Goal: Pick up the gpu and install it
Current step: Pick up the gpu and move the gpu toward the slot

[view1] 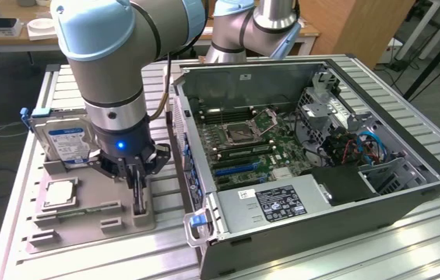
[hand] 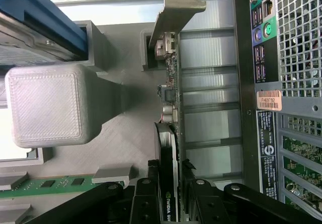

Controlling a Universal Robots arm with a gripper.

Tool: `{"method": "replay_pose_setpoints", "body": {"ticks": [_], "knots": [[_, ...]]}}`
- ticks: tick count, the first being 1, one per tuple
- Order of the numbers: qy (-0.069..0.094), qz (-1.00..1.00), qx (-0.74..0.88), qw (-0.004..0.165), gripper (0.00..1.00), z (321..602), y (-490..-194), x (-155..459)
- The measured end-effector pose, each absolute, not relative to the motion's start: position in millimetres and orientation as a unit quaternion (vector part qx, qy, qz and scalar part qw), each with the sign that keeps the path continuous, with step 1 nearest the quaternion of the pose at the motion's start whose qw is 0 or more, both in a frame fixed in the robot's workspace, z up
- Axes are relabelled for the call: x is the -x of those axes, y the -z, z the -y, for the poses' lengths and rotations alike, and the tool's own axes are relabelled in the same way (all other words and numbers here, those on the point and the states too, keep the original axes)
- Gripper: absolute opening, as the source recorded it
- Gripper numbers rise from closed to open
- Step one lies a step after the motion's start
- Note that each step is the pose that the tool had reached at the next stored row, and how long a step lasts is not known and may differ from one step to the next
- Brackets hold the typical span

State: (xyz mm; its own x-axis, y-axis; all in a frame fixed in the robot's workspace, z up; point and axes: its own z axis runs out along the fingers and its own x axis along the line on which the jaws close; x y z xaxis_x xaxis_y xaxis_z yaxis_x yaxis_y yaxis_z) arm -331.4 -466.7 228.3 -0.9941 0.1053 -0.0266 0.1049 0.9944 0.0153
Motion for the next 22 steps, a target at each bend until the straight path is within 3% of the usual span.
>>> {"method": "replay_pose_setpoints", "body": {"ticks": [22], "knots": [[-0.007, -0.998, -0.053, 0.014, 0.28, 466.8, -228.3, 331.4]]}}
